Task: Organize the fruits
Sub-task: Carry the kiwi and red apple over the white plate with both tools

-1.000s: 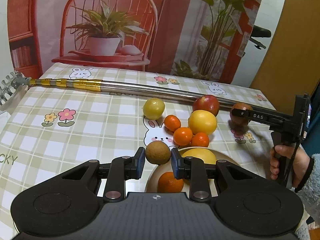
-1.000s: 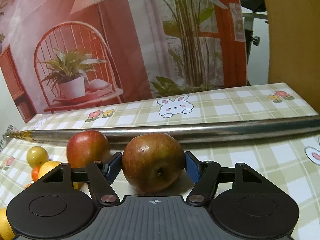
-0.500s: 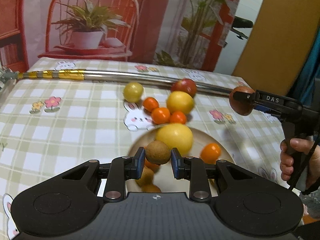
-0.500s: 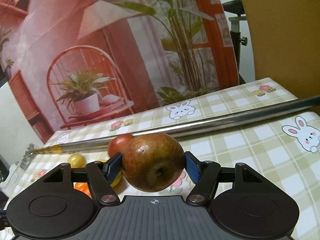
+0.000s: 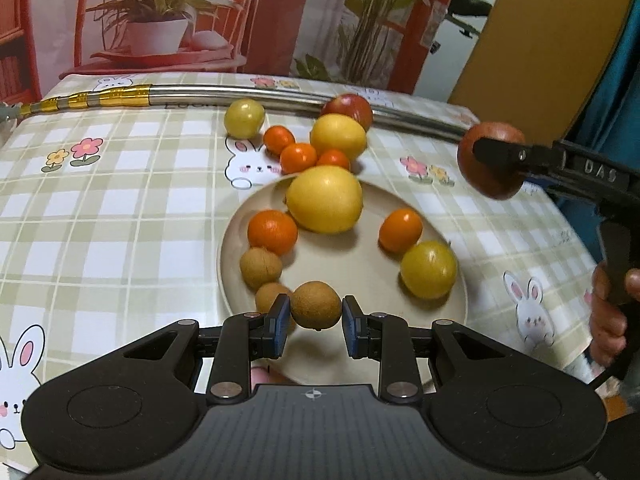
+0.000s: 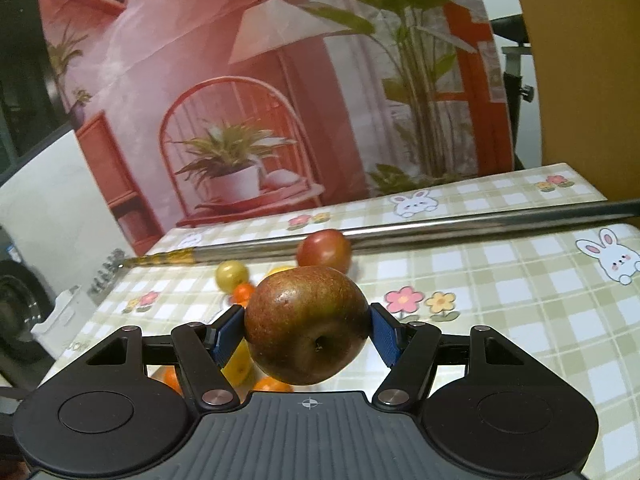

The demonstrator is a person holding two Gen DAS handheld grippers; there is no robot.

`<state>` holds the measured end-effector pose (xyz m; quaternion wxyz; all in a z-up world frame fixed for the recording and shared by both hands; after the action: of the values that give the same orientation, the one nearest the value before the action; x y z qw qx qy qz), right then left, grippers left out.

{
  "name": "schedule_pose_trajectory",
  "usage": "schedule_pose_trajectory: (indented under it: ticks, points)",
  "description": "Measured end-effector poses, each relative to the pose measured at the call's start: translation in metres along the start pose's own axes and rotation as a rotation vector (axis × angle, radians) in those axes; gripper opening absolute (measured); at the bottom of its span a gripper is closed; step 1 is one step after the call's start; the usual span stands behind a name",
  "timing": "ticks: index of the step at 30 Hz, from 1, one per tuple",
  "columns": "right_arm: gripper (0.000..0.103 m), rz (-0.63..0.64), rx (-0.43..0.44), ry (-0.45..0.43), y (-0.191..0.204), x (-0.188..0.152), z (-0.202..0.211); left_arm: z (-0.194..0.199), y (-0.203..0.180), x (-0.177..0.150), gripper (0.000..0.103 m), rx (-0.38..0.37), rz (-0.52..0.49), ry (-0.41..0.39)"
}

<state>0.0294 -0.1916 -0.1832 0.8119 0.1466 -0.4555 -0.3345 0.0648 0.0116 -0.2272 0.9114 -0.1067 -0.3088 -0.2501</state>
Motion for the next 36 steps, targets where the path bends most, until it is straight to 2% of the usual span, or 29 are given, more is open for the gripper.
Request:
schedule_pose_trajectory:
  ticks: [13, 18, 21, 27, 31, 36]
  points:
    - [0.063, 0.018, 0.019, 0.045, 0.005, -0.016, 0.007, -0.009, -0.017, -0.009, 0.029, 0.040, -0.090, 0.063]
    - [0.063, 0.012, 0.023, 0.050, 0.003, -0.018, 0.006, -0.009, -0.019, -0.008, 0.029, 0.045, -0.100, 0.059]
    - [0.063, 0.011, 0.027, 0.049, 0.002, -0.017, 0.005, -0.008, -0.024, -0.003, 0.029, 0.007, -0.122, 0.040]
    - [0.063, -0.002, 0.022, 0.039, -0.003, -0.013, 0.004, -0.021, -0.046, 0.010, 0.029, -0.134, -0.210, 0.052]
    - [0.063, -0.019, 0.010, 0.033, -0.009, -0.011, 0.004, -0.034, -0.059, 0.015, 0.029, -0.185, -0.234, 0.071]
    - [0.063, -0.030, 0.004, 0.028, -0.014, -0.009, 0.005, -0.045, -0.065, 0.016, 0.029, -0.221, -0.212, 0.080]
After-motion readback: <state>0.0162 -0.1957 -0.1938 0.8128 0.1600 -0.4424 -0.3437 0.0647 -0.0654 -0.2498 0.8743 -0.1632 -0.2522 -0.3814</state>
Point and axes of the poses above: each gripper's, at about its wrist camera, not at the fingertips, and z roughly against the way its jaws point, y to its left, x to its top, the point moved 3 cm from there along -z, roughly the way its jaws point, and after that the axes turned 15 degrees about -z, right-handed, at the moved point
